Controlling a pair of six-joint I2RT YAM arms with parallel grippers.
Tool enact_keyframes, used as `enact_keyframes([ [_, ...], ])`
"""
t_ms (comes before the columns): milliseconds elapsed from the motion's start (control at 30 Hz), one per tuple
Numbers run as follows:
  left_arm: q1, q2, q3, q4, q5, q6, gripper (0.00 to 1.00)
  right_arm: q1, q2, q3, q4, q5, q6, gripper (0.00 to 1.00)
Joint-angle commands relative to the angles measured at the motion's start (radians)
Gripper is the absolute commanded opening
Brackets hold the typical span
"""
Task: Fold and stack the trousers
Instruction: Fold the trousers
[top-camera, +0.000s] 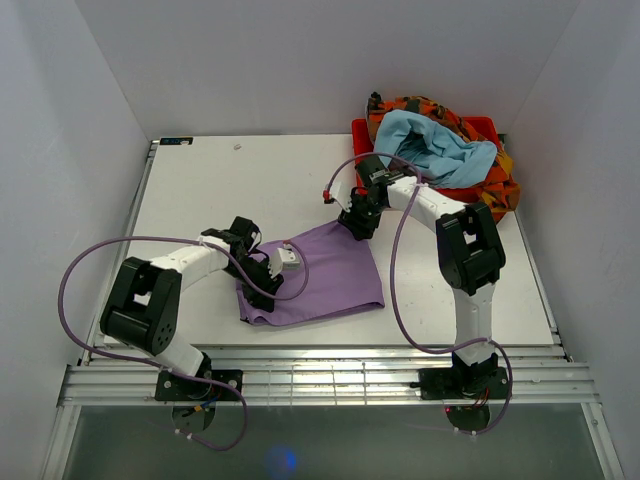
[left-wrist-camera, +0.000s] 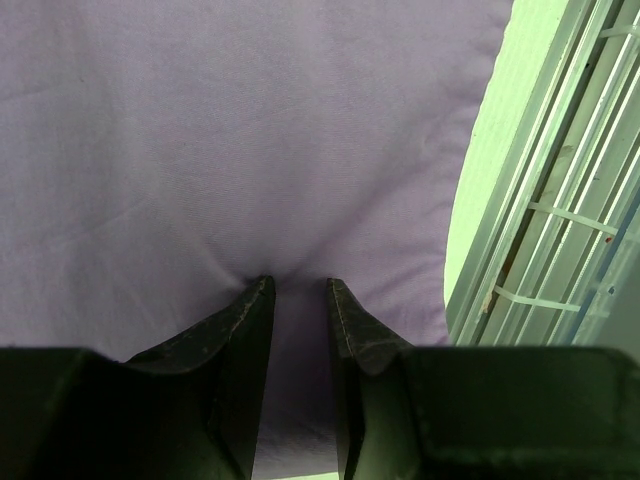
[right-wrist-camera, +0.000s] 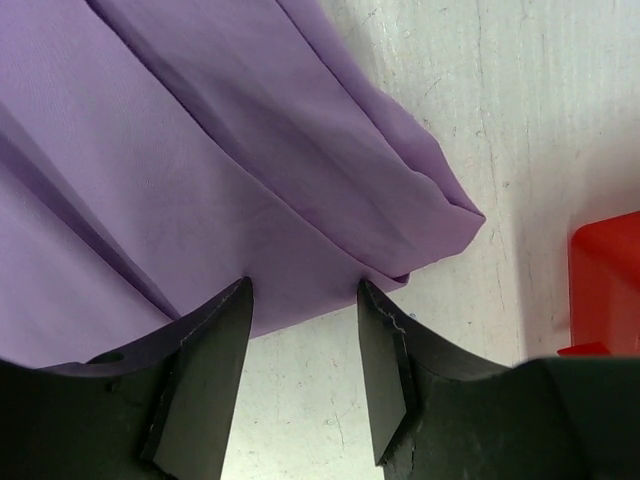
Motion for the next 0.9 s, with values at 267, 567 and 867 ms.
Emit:
enact_keyframes([
  [267, 0.001, 0.023, -0.014, 0.004, -0.062, 0.035, 0.4, -0.004, 0.031, 0.094, 0.029, -0.07, -0.053, 0.54],
  [567, 0.001, 0.021, -0.016, 0.007, -0.07, 0.039, 0.4, -0.004, 0.088, 0.151, -0.073, -0.109, -0.108, 0.4],
  [867, 0.001, 0.016, -0.016, 0.003, -0.085, 0.055, 0.39, -0.004, 0.073, 0.11, -0.145, -0.126, -0.179, 0.26],
])
